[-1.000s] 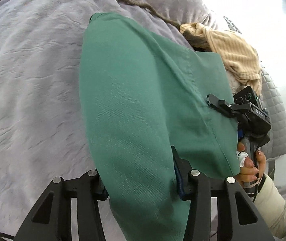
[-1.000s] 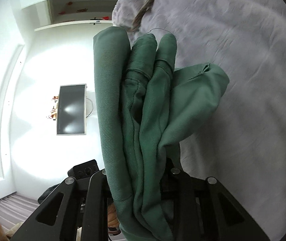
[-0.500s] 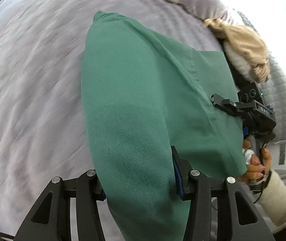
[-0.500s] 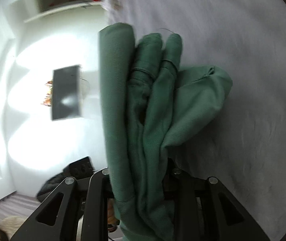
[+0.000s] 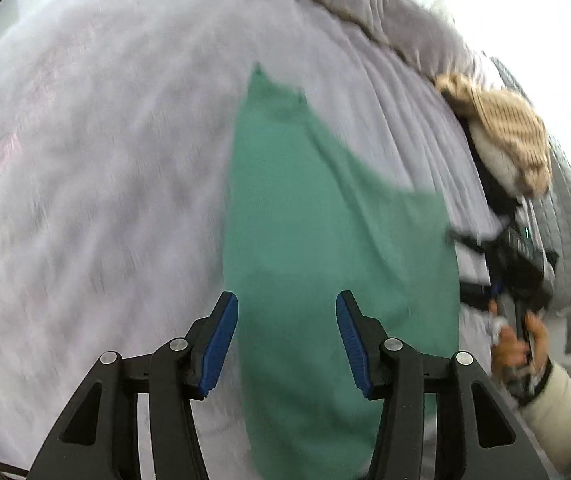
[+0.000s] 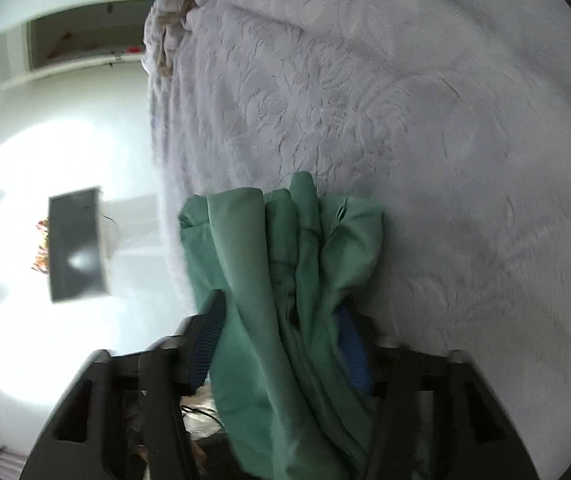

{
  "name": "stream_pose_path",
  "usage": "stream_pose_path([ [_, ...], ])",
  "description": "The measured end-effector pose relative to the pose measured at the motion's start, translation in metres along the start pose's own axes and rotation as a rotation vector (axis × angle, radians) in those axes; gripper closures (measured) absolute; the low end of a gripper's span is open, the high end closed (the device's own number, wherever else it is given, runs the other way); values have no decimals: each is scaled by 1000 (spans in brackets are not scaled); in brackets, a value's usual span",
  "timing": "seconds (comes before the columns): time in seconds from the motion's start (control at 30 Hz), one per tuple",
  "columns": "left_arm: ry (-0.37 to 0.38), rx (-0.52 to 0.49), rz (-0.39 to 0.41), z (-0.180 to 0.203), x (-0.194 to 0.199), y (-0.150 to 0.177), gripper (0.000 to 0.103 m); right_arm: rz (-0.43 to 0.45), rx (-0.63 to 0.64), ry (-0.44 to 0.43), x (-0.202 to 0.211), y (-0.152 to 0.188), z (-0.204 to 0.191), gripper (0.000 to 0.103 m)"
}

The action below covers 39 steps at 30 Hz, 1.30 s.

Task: Fold large clothes

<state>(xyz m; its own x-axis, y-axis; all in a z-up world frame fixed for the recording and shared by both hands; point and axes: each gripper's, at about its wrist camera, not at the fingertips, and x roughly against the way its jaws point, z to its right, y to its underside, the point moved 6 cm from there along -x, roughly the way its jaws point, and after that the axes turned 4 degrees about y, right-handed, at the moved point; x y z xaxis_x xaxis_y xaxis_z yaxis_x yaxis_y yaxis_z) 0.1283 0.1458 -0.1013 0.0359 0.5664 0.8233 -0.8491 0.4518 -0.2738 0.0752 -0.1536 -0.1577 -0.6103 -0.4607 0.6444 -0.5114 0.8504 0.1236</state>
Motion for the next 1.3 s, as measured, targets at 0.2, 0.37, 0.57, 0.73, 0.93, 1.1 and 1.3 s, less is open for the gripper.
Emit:
stream_pose_path([
  [0.2,-147,-84,15,-2,-48,-27,51,45,125,235,-11,-18,16,82],
  [0.37,-174,-85,-1,-3,-63,-18,39,43,-14,149,-8,-24,50,79],
  [0.57,-239,-124,-7,-1,-17,-3,39,14,146,221,37,8,10,65],
  [0.73,-243,-149,-35,1,23,30,39,-58,323,247,62,69,-18,61],
  [0.93,-239,-149,-109,9,28,78,39,-195,458,284,41,138,-36,77],
  [1.1,-269,-156,-146,0,18,113,39,-187,458,481,21,146,-6,81],
  [1.3,-280,-155,-129,-4,19,123,29,-196,348,568,30,135,50,93],
])
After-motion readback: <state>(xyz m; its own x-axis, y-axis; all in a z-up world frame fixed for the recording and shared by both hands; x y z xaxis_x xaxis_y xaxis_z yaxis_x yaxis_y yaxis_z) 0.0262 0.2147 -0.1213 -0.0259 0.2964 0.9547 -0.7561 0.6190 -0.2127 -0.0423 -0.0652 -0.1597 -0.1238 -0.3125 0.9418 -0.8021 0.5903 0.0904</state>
